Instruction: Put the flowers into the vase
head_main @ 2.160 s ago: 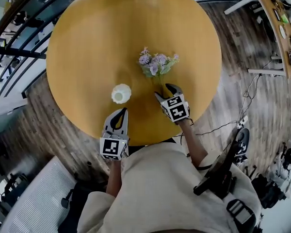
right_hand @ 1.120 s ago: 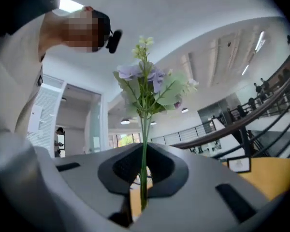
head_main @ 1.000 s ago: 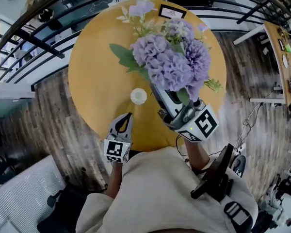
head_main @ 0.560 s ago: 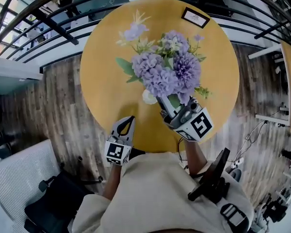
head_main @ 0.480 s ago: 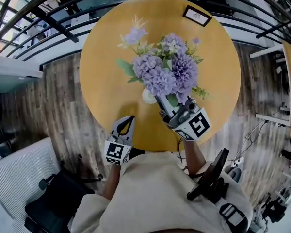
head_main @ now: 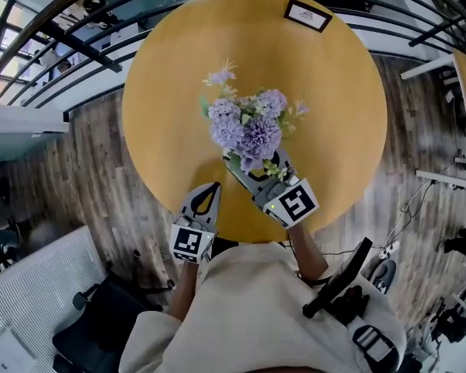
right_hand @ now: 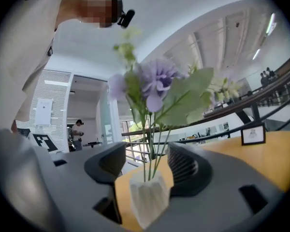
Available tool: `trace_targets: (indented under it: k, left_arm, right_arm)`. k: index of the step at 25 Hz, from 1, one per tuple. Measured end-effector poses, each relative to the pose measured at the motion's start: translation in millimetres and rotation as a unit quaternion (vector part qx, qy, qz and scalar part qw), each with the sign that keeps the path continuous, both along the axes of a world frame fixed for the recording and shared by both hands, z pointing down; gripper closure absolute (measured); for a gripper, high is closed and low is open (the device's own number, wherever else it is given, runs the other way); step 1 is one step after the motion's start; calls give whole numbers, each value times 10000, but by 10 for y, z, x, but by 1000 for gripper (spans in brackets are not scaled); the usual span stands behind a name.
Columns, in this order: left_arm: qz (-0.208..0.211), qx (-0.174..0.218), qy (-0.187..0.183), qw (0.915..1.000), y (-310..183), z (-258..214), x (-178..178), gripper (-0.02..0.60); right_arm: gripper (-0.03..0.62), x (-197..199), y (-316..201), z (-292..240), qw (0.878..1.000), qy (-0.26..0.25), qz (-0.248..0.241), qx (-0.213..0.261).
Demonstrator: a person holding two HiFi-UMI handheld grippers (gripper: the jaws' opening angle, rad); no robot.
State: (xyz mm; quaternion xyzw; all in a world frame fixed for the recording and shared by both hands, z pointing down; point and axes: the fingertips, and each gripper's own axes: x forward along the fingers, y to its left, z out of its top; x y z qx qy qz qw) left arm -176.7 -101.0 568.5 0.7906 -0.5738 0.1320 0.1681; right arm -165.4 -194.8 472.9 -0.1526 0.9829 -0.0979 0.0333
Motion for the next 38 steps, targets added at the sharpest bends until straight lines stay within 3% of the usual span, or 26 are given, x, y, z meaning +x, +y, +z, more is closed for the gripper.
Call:
trace_targets:
  k: [1, 4, 17, 19, 20, 21, 27, 33, 38]
  left_arm:
    - [3, 21, -11, 10000, -14, -8, -4, 575]
    - [-12, 43, -16, 10000, -19, 10, 6, 575]
    - [-57, 227, 47, 9997, -143, 3, 38, 575]
    - [-32, 387, 33, 9992, -196, -68, 63, 575]
    - [-20, 449, 31, 9990, -197, -95, 85, 575]
    - [-25, 491, 36, 9988, -178, -121, 105, 575]
    - [-51, 853, 90, 9963, -101, -426, 217, 575]
    - [492, 1243, 55, 9910, -33, -652, 541, 575]
    - [966, 1497, 75, 9840, 205, -697, 625, 575]
  right_arm:
    - [316, -4, 2, 65, 9999, 141, 22, -2]
    - [293, 15, 49, 288, 9979, 638, -31, 40]
    - [291, 335, 132, 576, 9960, 798, 144, -372]
    - [335, 479, 172, 598, 9947, 888, 285, -429]
    - [439, 571, 202, 618, 9936, 945, 406, -475]
    - [586, 660, 248, 634, 9924, 999, 500, -523]
    - [588, 1067, 374, 465, 9903, 1024, 865, -361]
    - [588, 1488, 502, 335, 9838, 875, 1540, -269]
    - [588, 1549, 836, 378, 9764, 912, 1949, -185]
